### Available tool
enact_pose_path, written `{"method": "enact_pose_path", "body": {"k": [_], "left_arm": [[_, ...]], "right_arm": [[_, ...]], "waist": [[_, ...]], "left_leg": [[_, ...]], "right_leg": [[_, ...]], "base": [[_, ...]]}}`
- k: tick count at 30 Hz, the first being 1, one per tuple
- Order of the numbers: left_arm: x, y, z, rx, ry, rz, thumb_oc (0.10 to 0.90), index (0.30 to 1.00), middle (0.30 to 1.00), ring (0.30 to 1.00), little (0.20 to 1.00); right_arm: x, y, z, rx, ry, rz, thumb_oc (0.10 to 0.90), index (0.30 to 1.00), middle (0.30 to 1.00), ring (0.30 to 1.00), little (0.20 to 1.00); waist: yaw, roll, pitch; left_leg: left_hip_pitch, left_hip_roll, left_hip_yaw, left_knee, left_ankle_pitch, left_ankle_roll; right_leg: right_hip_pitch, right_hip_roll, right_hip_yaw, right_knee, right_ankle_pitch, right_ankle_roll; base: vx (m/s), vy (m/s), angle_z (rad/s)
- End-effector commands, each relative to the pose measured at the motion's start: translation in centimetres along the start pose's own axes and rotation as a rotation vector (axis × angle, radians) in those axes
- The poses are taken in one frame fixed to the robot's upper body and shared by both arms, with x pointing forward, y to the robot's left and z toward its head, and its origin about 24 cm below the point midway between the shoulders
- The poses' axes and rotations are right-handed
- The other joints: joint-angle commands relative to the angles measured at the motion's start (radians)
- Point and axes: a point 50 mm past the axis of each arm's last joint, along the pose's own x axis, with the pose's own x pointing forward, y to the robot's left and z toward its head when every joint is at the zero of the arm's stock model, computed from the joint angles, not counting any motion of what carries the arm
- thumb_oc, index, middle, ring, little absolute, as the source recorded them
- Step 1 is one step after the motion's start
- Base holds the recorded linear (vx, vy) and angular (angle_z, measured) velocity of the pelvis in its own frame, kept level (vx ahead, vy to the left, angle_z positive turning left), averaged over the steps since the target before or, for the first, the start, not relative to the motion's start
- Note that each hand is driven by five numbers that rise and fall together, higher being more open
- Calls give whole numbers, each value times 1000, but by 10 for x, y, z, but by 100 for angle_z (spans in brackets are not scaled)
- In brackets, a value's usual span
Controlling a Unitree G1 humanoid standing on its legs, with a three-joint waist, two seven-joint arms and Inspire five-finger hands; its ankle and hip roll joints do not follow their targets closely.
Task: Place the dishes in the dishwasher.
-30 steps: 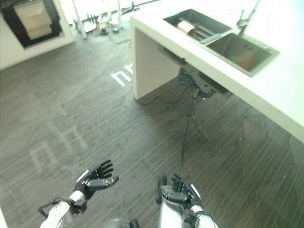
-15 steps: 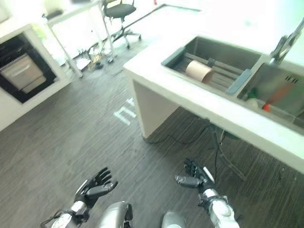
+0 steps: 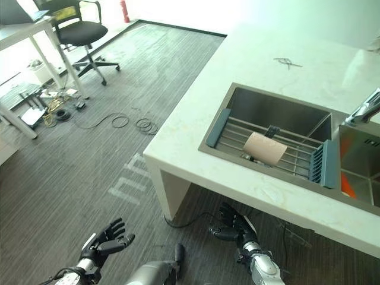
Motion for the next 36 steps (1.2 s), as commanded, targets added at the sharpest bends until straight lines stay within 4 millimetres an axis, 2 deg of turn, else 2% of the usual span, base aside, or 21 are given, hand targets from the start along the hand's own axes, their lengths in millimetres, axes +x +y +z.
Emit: {"method": "enact_pose_path", "body": {"k": [1, 7, 10, 12, 13, 14, 15, 17, 18, 19, 20, 21, 22, 23, 25, 28, 29, 30, 31, 32, 36], "left_arm": [[-13, 2, -8, 37, -17, -15, 800, 900, 900, 900, 900], [-12, 4, -7, 42, -21, -17, 800, 900, 900, 900, 900], [-13, 4, -10, 48, -5, -23, 800, 900, 900, 900, 900], [-15, 5, -14, 51, 13, -17, 800, 900, 900, 900, 900], [-16, 7, -17, 64, 24, 9, 800, 900, 900, 900, 900], [-15, 7, -17, 63, 25, 14, 800, 900, 900, 900, 900], [-12, 10, -16, 33, 22, 55, 800, 900, 900, 900, 900], [-9, 14, -14, -20, 9, 87, 800, 900, 900, 900, 900], [-9, 18, -12, -37, 3, 103, 800, 900, 900, 900, 900], [-9, 23, -12, -45, -6, 134, 800, 900, 900, 900, 900], [-9, 25, -11, -48, -5, 142, 800, 900, 900, 900, 900], [-9, 27, -12, -52, 3, 160, 800, 900, 900, 900, 900], [-11, 28, -15, -68, 11, 183, 800, 900, 900, 900, 900], [-13, 28, -20, -82, 27, 202, 800, 900, 900, 900, 900], [-14, 26, -24, -78, 36, 206, 800, 900, 900, 900, 900], [-16, 19, -34, -117, 63, 223, 800, 900, 900, 900, 900], [-14, 16, -35, -140, 62, 216, 800, 900, 900, 900, 900], [-12, 15, -33, -128, 67, 204, 800, 900, 900, 900, 900], [-10, 13, -34, -127, 82, 203, 800, 900, 900, 900, 900], [-17, 16, -43, -155, 90, 244, 800, 900, 900, 900, 900], [-19, 22, -40, -189, 42, 308, 800, 900, 900, 900, 900]], "right_arm": [[6, -4, 28, -91, -119, 41, 800, 900, 900, 900, 900], [4, -4, 10, -100, -44, 19, 800, 900, 900, 900, 900], [2, -7, 0, -105, 0, -12, 800, 900, 900, 900, 900], [2, -9, -6, -109, 33, -35, 800, 900, 900, 900, 900], [1, -12, -10, -107, 50, -59, 800, 900, 900, 900, 900], [1, -13, -10, -108, 51, -62, 800, 900, 900, 900, 900], [-1, -19, -14, -101, 72, -84, 800, 900, 900, 900, 900], [-1, -21, -17, -99, 96, -97, 800, 900, 900, 900, 900], [-2, -22, -22, -104, 120, -104, 800, 900, 900, 900, 900], [-7, -25, -33, -76, 181, -126, 800, 900, 900, 900, 900], [-9, -25, -36, -65, 196, -132, 800, 900, 900, 900, 900], [-13, -27, -44, -35, 230, -149, 800, 900, 900, 900, 900], [-16, -27, -48, -34, 250, -147, 800, 900, 900, 900, 900], [-17, -25, -52, -47, 269, -129, 800, 900, 900, 900, 900], [-17, -25, -53, -52, 276, -123, 800, 900, 900, 900, 900], [-28, -34, -61, -38, 313, -174, 800, 900, 900, 900, 900], [-38, -42, -68, 1, 334, -221, 800, 900, 900, 900, 900], [-45, -45, -74, 26, 354, -245, 800, 900, 900, 900, 900], [-48, -46, -78, 52, 377, -266, 800, 900, 900, 900, 900], [-47, -45, -79, 86, 391, -276, 800, 900, 900, 900, 900], [-54, -53, -83, 177, 394, -319, 800, 900, 900, 900, 900]], "waist": [[22, 29, -11], [15, 37, -7], [24, 36, -8], [39, 30, -4], [40, 40, 15], [39, 42, 17], [40, 56, 25], [43, 57, 38], [40, 53, 42], [34, 47, 45], [33, 45, 42], [40, 33, 34], [50, 24, 25], [59, 16, 15], [60, 14, 14], [46, -1, 43], [35, -3, 50], [21, -3, 51], [28, 5, 45], [46, 12, 39], [32, 17, 20]], "left_leg": [[-31, 61, -64, 188, -192, -54], [-6, 64, -63, 188, -223, -42], [7, 75, -40, 188, -239, -36], [12, 80, -9, 188, -250, -21], [21, 93, -5, 188, -263, -5], [21, 95, -5, 188, -264, -4], [24, 116, -3, 188, -264, -12], [37, 132, 5, 188, -268, -30], [48, 148, 0, 188, -276, -47], [58, 187, -11, 188, -285, -73], [54, 199, -12, 188, -279, -82], [49, 222, 1, 188, -267, -106], [44, 252, 26, 188, -253, -127], [41, 307, 55, 188, -230, -161], [41, 324, 58, 188, -220, -175], [32, 359, 53, 188, -153, -202], [13, 366, 120, 188, -119, -199], [27, 367, 185, 188, -141, -200], [12, 306, 152, 188, -152, -174], [19, 236, 33, 188, -184, -159], [34, 223, 29, 188, -207, -156]], "right_leg": [[12, -37, 5, -55, 223, 99], [-9, -47, -24, -55, 252, 108], [7, -56, -67, -54, 278, 119], [-15, -73, -107, 76, 330, 151], [-100, -100, -128, 280, 379, 175], [-114, -106, -129, 302, 376, 174], [-148, -184, -152, 317, 372, 160], [-143, -255, -153, 234, 388, 166], [-128, -296, -148, 107, 412, 175], [-90, -327, -130, -31, 423, 193], [-82, -321, -134, -54, 395, 193], [-76, -332, -153, -55, 324, 196], [-70, -335, -180, -55, 290, 204], [-62, -318, -201, -55, 251, 198], [-58, -303, -204, -55, 236, 188], [-49, -242, -167, -55, 192, 133], [-40, -237, -195, -55, 185, 118], [-17, -246, -225, -55, 166, 121], [-28, -240, -228, -55, 180, 116], [-42, -209, -182, -55, 184, 114], [-46, -196, -174, -55, 173, 105]], "base": [[70, 11, 23], [20, 4, 9], [16, 25, -5], [-19, 60, -43], [-60, 52, -63], [-141, -49, -59], [-127, -149, -40], [-92, -289, -36], [-23, -622, -39], [-5, -624, -28], [-15, -710, -10], [-26, -541, 5], [-35, -753, 3], [-29, -580, 0], [-16, -393, -60], [-39, -489, -28], [28, -518, -5], [32, -373, 29], [141, -140, 62], [89, -19, 78], [57, 52, -81]]}}
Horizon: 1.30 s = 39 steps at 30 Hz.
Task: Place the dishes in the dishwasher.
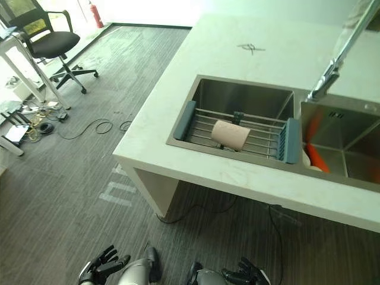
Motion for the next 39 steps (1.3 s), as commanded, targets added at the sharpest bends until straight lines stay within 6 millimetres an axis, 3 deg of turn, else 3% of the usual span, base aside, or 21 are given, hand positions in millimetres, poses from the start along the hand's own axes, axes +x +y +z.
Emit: {"method": "enact_pose_path", "body": {"k": [1, 3, 8, 9, 11, 13, 18, 20, 21, 22, 27, 28, 29, 33, 34, 35, 38, 39], "left_arm": [[3, 27, 50, -16, -224, 108, 800, 900, 900, 900, 900], [3, 34, 59, -69, -278, 158, 800, 900, 900, 900, 900], [-12, 70, 111, -180, -562, 340, 800, 900, 900, 900, 900], [-22, 86, 132, -201, -671, 382, 800, 900, 900, 900, 900], [-56, 119, 195, -144, -952, 446, 800, 900, 900, 900, 900], [-88, 122, 252, -57, -1183, 473, 800, 900, 900, 900, 900], [-143, 115, 322, 107, -1462, 583, 800, 900, 900, 900, 900], [-164, 116, 340, 155, -1545, 622, 800, 900, 900, 900, 900], [-187, 115, 358, 187, -1641, 570, 800, 900, 900, 900, 900], [-198, 113, 366, 204, -1678, 515, 800, 900, 900, 900, 900], [-235, 72, 401, 379, -1813, 193, 800, 900, 900, 900, 900], [-244, 52, 411, 444, -1824, 80, 800, 900, 900, 900, 900], [-245, 47, 414, 460, -1825, 48, 800, 900, 900, 900, 900], [-251, -20, 434, 737, -1750, -182, 800, 900, 900, 900, 900], [-251, -20, 434, 737, -1750, -182, 800, 900, 900, 900, 900], [-252, -47, 441, 830, -1698, -244, 800, 900, 900, 900, 900], [-239, -81, 447, 932, -1576, -344, 800, 900, 900, 900, 900], [-238, -83, 448, 937, -1569, -350, 800, 900, 900, 900, 900]], "right_arm": [[-8, -13, -9, 129, -14, -33, 800, 900, 900, 900, 900], [-10, -14, -15, 162, 10, -39, 800, 900, 900, 900, 900], [-17, -24, -32, 179, 85, -76, 800, 900, 900, 900, 900], [-20, -29, -37, 205, 100, -95, 800, 900, 900, 900, 900], [-24, -29, -46, 270, 109, -109, 800, 900, 900, 900, 900], [-25, -22, -52, 297, 125, -115, 800, 900, 900, 900, 900], [-23, -9, -56, 292, 144, -90, 800, 900, 900, 900, 900], [-23, -7, -56, 299, 150, -90, 800, 900, 900, 900, 900], [-22, -5, -56, 299, 155, -90, 800, 900, 900, 900, 900], [-22, -5, -56, 302, 158, -93, 800, 900, 900, 900, 900], [-24, -6, -60, 312, 173, -96, 800, 900, 900, 900, 900], [-24, -7, -60, 307, 174, -90, 800, 900, 900, 900, 900], [-24, -7, -60, 306, 172, -88, 800, 900, 900, 900, 900], [-24, -10, -58, 293, 171, -77, 800, 900, 900, 900, 900], [-24, -10, -58, 293, 171, -77, 800, 900, 900, 900, 900], [-24, -12, -56, 285, 167, -73, 800, 900, 900, 900, 900], [-24, -17, -54, 301, 160, -81, 800, 900, 900, 900, 900], [-25, -18, -54, 303, 160, -82, 800, 900, 900, 900, 900]], "waist": [[-16, -48, -30], [-27, -49, -41], [-43, -39, -66], [-44, -34, -72], [-45, -35, -85], [-42, -33, -89], [-44, -30, -106], [-47, -28, -112], [-49, -26, -115], [-49, -25, -116], [-56, -19, -117], [-62, -17, -122], [-63, -16, -125], [-98, -8, -127], [-98, -8, -127], [-118, -3, -129], [-153, 2, -123], [-154, 2, -122]], "left_leg": [[46, -15, 79, 35, -107, -3], [54, -14, 89, 35, -115, -5], [60, -26, 88, 35, -144, 0], [59, -22, 98, 35, -149, -1], [74, -26, 109, 35, -162, 11], [86, -27, 114, 35, -176, 16], [90, -23, 130, 35, -186, 19], [83, -21, 136, 35, -181, 19], [85, -17, 147, 35, -183, 19], [86, -16, 150, 35, -183, 19], [99, -14, 161, 35, -192, 15], [98, -12, 165, 35, -193, 13], [92, -11, 167, 35, -186, 13], [100, -3, 187, 35, -192, 7], [100, -3, 187, 35, -192, 7], [92, 2, 196, 35, -183, 4], [91, 9, 217, 35, -182, 1], [92, 10, 219, 35, -182, 0]], "right_leg": [[140, -98, -6, -88, 19, 71], [137, -105, -2, -88, 19, 74], [118, -120, 27, -88, 21, 92], [116, -124, 23, -88, 21, 96], [125, -128, 31, -88, 21, 104], [134, -133, 36, -88, 14, 111], [132, -137, 43, -88, 11, 116], [124, -137, 45, -88, 16, 117], [122, -139, 45, -88, 18, 119], [122, -139, 45, -88, 18, 120], [129, -139, 51, -88, 13, 127], [126, -137, 54, -88, 13, 129], [118, -136, 56, -88, 20, 128], [113, -130, 81, -88, 20, 137], [113, -130, 81, -88, 20, 137], [96, -126, 94, -88, 31, 140], [79, -122, 120, -88, 41, 147], [78, -122, 122, -88, 41, 147]], "base": [[51, 99, 9], [61, 126, 8], [33, 112, -29], [45, 57, -25], [99, 21, -20], [59, -2, -19], [31, -7, -2], [5, -33, -20], [10, -37, -24], [11, -43, -16], [16, -39, -3], [17, -35, -1], [34, -49, 2], [35, -45, -6], [20, -42, -27], [-4, -39, -27], [-6, -37, -21], [-3, -24, -33]]}}
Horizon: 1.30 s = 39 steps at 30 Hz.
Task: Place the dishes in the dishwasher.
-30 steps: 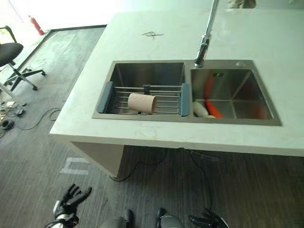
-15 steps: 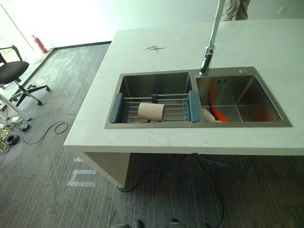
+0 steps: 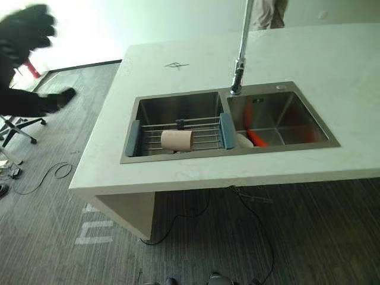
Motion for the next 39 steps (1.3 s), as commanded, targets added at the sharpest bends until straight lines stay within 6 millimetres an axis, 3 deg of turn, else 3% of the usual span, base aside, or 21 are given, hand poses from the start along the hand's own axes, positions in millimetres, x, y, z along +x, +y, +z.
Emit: {"method": "enact_pose_path", "body": {"k": [1, 6, 8, 12, 19, 30, 39], "left_arm": [[7, 41, 24, 63, -43, 125, 800, 900, 900, 900, 900], [29, 18, 23, 57, -44, 75, 800, 900, 900, 900, 900], [37, 8, 21, 69, -75, 90, 800, 900, 900, 900, 900], [39, -1, 20, 160, -92, 91, 800, 900, 900, 900, 900], [36, 1, 21, 384, -81, 147, 800, 900, 900, 900, 900], [21, 10, 8, 448, -4, 263, 800, 900, 900, 900, 900], [24, 5, 2, 519, 57, 216, 800, 900, 900, 900, 900]], "right_arm": [[-3, -11, 6, 45, -35, -14, 800, 900, 900, 900, 900], [-1, -8, 15, 60, -69, -19, 800, 900, 900, 900, 900], [0, -11, 31, 68, -118, -26, 800, 900, 900, 900, 900], [-3, -20, 36, 63, -138, -40, 800, 900, 900, 900, 900], [-7, -23, 30, 62, -158, -36, 800, 900, 900, 900, 900], [-6, -14, 36, 53, -191, -5, 800, 900, 900, 900, 900], [-5, -8, 60, 34, -254, 31, 800, 900, 900, 900, 900]], "waist": [[-29, 21, -1], [-60, 25, 29], [-77, 43, 61], [-99, 61, 82], [-117, 66, 88], [-117, 65, 119], [-118, 68, 186]], "left_leg": [[-13, 50, 5, 68, -92, -54], [-28, 51, 21, 68, -86, -51], [-50, 43, 29, 68, -76, -49], [-40, 40, 48, 68, -73, -49], [-25, 36, 63, 68, -80, -46], [-48, 27, 52, 68, -72, -44], [-104, 16, 37, 68, -52, -43]], "right_leg": [[67, -67, 6, -15, -39, 139], [32, -73, 35, -15, -20, 140], [5, -75, 55, -15, -10, 137], [4, -83, 71, -15, -7, 142], [11, -94, 74, -15, -4, 153], [-5, -97, 80, -15, 0, 152], [-52, -104, 84, -15, 18, 151]], "base": [[-4, -2, -23], [-95, 50, -23], [-193, 162, -28], [-12, 116, -18], [61, 44, -6], [15, 11, -1], [-26, 28, -3]]}}
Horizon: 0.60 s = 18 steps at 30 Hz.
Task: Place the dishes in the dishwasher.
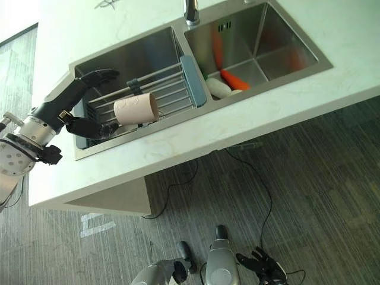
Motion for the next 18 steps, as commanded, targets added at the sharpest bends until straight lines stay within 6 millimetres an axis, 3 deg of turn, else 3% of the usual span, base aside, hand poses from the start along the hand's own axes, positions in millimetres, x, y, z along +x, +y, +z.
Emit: {"method": "enact_pose_path", "body": {"k": [1, 9, 18], "left_arm": [[5, 63, 21, 100, -79, 247, 800, 900, 900, 900, 900], [8, 76, 32, 167, -124, 351, 800, 900, 900, 900, 900], [6, 94, 39, 281, -143, 483, 800, 900, 900, 900, 900]], "right_arm": [[-10, -18, -3, -2, -15, -43, 800, 900, 900, 900, 900], [-3, -6, 20, -22, -101, -12, 800, 900, 900, 900, 900], [1, 4, 32, -22, -140, 15, 800, 900, 900, 900, 900]], "waist": [[-16, -3, -58], [-18, -7, -2], [-11, -10, 36]], "left_leg": [[-95, 54, -86, 141, -71, -70], [-142, 49, -90, 141, -56, -68], [-170, 47, -98, 141, -44, -70]], "right_leg": [[53, -91, -39, -21, -23, 121], [8, -98, -33, -21, -5, 120], [-17, -100, -38, -21, 5, 116]], "base": [[-33, 28, -5], [-44, 29, -2], [-12, -4, 0]]}}
